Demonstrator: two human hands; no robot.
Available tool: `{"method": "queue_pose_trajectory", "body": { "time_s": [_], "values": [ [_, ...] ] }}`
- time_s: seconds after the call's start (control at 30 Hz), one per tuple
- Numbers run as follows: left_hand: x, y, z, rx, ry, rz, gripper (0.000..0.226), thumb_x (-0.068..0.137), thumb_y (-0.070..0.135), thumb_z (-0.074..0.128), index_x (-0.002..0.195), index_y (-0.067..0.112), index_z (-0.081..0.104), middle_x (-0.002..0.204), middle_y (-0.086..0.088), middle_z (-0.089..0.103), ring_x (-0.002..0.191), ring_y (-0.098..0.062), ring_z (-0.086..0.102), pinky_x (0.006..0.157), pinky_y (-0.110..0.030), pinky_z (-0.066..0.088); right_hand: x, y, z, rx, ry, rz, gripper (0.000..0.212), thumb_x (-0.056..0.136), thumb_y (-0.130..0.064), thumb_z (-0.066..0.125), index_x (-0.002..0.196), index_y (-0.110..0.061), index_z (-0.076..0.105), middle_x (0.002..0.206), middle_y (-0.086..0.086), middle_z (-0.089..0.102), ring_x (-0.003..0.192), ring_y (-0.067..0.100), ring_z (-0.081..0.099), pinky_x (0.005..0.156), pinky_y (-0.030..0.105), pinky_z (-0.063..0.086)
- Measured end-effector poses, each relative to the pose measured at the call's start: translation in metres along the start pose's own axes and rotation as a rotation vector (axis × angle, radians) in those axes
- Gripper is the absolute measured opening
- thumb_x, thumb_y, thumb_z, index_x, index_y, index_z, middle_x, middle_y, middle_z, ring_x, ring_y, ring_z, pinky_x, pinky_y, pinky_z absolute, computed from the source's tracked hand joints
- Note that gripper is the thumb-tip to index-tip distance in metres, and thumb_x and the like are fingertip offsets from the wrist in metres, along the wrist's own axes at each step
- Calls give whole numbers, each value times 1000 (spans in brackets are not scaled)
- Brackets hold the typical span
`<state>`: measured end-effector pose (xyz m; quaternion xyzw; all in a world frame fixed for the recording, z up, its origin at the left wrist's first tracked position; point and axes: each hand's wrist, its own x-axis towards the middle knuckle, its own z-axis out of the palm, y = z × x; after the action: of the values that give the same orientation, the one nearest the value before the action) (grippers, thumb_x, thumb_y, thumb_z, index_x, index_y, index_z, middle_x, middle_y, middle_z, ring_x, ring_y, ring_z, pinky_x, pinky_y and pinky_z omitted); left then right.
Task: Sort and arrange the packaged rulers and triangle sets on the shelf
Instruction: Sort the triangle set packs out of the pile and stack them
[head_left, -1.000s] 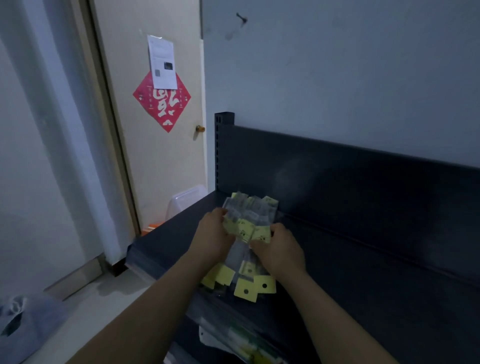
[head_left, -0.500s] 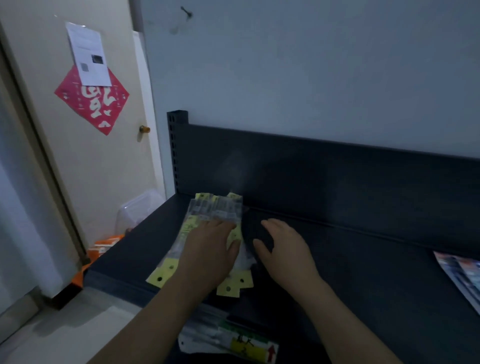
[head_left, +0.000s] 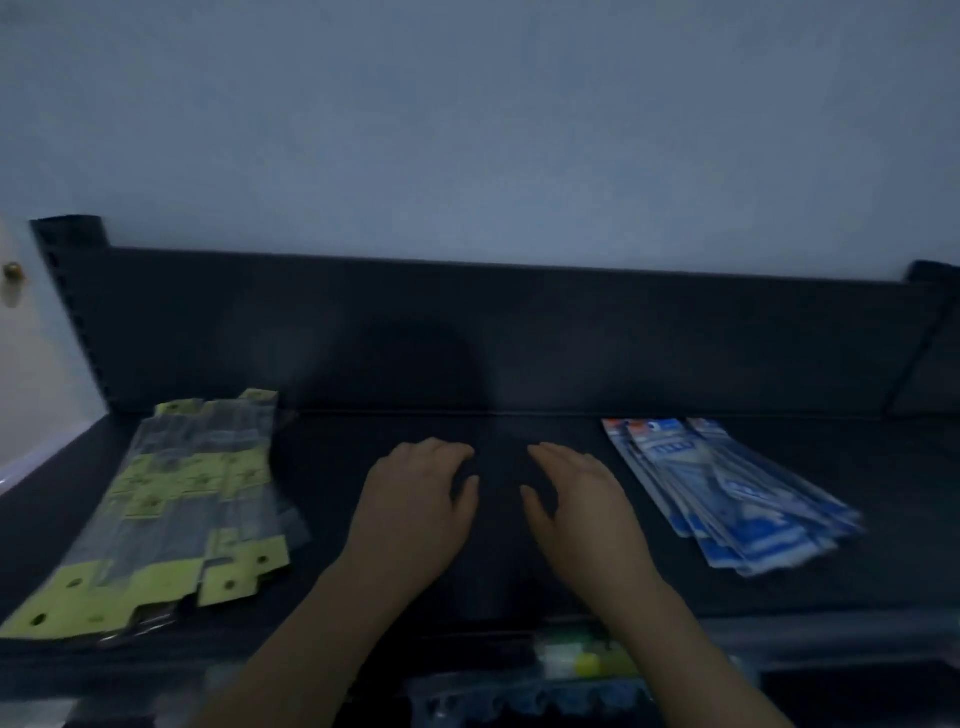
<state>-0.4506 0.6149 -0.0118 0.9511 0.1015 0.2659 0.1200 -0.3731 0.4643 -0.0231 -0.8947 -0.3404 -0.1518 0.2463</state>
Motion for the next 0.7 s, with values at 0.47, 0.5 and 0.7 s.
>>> {"method": "queue_pose_trajectory", "body": {
  "time_s": [0.47, 0.5, 0.7],
  "values": [
    [30, 253, 104, -237, -70, 219, 37, 96, 36, 46, 130, 24, 55, 130, 5, 58, 118, -16, 51, 100, -29, 37, -88, 213, -142, -128, 94, 217, 35, 93, -26, 55, 126, -15, 59, 124, 0, 62, 115, 18, 56, 112, 37, 33],
    [34, 271, 113, -247, -71, 230, 36, 96, 36, 45, 129, 24, 55, 129, 5, 59, 117, -16, 51, 99, -29, 38, -95, 230, -150, -140, 103, 230, 37, 92, -26, 56, 127, -15, 58, 126, 0, 62, 117, 18, 56, 113, 37, 31],
    [52, 358, 156, -288, -113, 282, 34, 97, 36, 44, 127, 24, 55, 120, 6, 61, 110, -14, 54, 92, -30, 42, -119, 320, -191, -210, 90, 316, 43, 94, -30, 53, 134, -15, 52, 134, -2, 56, 124, 13, 50, 115, 32, 26]
  ]
}}
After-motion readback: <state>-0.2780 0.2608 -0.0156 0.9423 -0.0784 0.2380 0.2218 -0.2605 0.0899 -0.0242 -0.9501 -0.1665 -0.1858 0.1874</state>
